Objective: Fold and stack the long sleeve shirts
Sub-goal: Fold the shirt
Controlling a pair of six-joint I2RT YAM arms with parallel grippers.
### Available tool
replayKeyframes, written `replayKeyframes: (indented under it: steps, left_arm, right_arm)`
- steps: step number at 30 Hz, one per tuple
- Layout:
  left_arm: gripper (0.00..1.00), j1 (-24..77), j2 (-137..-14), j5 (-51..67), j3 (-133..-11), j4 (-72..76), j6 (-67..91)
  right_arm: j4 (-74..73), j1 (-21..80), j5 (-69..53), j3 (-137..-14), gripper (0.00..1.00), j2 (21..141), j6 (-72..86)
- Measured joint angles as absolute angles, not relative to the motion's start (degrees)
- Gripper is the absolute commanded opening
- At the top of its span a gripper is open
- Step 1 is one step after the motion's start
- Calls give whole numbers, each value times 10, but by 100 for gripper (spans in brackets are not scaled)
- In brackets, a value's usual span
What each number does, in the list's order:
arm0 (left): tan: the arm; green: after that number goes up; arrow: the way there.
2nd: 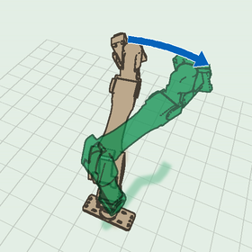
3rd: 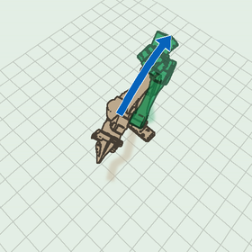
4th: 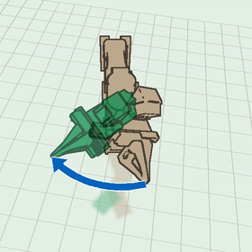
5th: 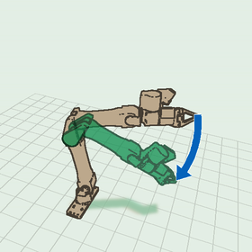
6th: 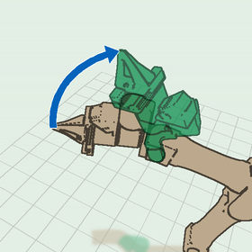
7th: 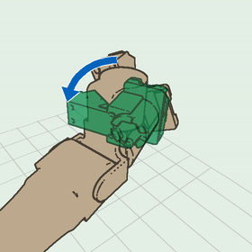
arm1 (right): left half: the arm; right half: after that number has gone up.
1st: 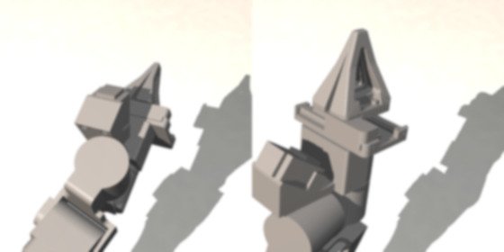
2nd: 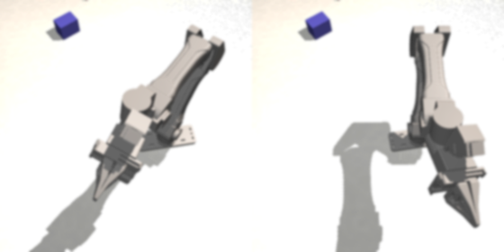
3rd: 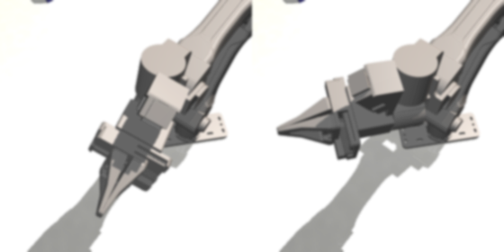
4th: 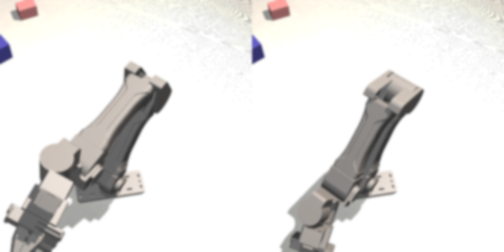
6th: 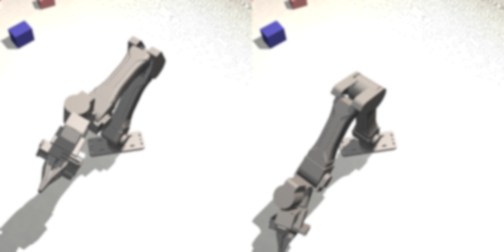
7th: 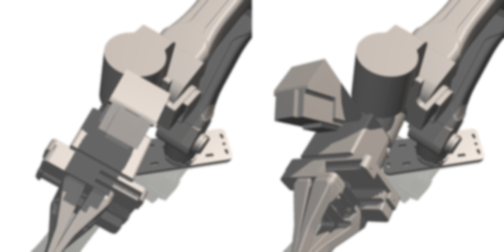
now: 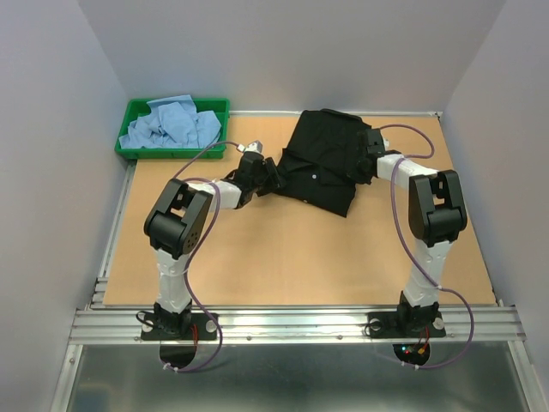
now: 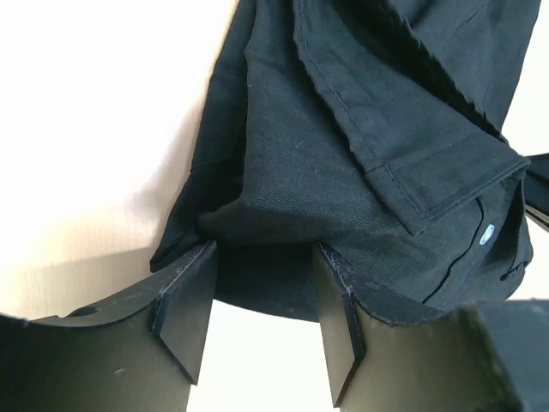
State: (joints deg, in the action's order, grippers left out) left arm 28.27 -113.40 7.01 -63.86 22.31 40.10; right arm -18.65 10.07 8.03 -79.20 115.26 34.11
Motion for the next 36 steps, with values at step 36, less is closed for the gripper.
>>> replayKeyframes:
  steps: [36]
  left_arm:
    - [59, 368, -1256, 73, -825, 191, 305]
  right_arm:
    - [-187, 97, 96, -828, 19, 1134, 294]
